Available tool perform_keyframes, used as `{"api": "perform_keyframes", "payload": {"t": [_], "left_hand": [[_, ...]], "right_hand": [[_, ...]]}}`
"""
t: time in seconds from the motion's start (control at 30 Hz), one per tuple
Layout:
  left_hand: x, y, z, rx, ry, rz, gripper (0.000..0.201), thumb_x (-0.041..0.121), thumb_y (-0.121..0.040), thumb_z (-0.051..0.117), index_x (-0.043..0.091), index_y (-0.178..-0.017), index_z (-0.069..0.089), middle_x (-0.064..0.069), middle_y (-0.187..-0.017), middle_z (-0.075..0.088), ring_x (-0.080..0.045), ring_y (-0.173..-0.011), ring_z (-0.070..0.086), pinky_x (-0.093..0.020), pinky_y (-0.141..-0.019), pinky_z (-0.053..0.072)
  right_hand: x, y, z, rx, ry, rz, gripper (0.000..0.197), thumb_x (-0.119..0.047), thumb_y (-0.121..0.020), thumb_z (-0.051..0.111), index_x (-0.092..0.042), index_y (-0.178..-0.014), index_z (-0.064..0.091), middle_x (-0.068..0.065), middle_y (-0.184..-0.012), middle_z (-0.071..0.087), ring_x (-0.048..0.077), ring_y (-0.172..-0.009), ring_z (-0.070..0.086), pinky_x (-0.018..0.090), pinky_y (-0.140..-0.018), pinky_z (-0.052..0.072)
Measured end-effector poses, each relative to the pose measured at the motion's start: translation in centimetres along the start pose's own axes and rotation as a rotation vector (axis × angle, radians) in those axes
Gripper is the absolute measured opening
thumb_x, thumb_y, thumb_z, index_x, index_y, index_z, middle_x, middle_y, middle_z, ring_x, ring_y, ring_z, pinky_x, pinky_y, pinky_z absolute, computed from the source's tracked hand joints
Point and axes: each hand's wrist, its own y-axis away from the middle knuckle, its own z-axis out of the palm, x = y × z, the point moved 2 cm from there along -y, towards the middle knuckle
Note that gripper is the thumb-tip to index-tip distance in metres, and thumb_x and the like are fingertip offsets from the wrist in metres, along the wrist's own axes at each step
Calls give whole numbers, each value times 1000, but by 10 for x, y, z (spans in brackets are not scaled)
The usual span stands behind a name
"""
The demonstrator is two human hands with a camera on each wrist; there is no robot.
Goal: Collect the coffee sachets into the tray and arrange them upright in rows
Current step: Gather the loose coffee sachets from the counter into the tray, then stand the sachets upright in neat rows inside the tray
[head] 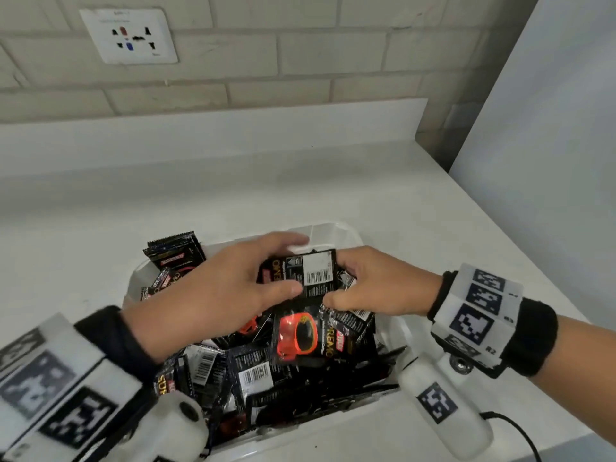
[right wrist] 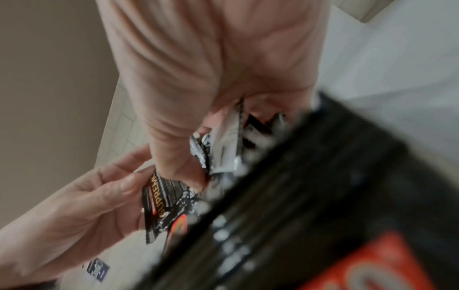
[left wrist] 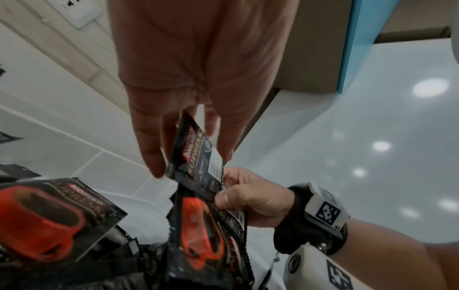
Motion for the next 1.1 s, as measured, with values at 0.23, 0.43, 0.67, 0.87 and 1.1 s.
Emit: {"api": "perform_keyframes", "payload": {"t": [0.23,0.43,0.67,0.87,1.1], "left_hand": [[-3,2,10,-108,-138,-12,44,19,-89,60,59,-98,45,17,-98,63,-2,-82,61,-9,-72,47],[-3,4,22,-270,-328,100,43,21,-91,57,42,-128,48,24,-132,32,7,-120,35,5,-93,21],[-3,5,24,-167,-312,123,65,17,-92,55,57,-126,17,24,-146,-2,1,-135,12,-16,-112,15],[3,2,-2,346,-184,31,79,30,-81,66,31,-145,21,10,-145,19,-3,-128,23,-27,-110,22],[5,-2,-17,419,118,-251,86,37,-77,68,24,-146,18,2,-141,36,-20,-123,43,-41,-103,38]], "right_hand": [[3,11,10,-265,110,79,48,-13,-75,74,-27,-111,46,-13,-101,61,3,-92,59,18,-85,48],[3,9,12,-343,171,98,50,-12,-68,81,-29,-98,46,-9,-101,61,7,-95,59,20,-86,49],[-5,3,6,-184,108,61,53,-4,-65,80,-30,-98,48,-15,-92,59,-1,-85,58,16,-82,48],[-32,2,-13,76,-28,-7,60,-2,-67,78,-12,-119,50,2,-108,64,14,-101,60,29,-92,48],[-50,-2,-8,169,-167,-42,58,-7,-80,67,-14,-128,35,0,-113,56,14,-107,55,32,-95,45]]}}
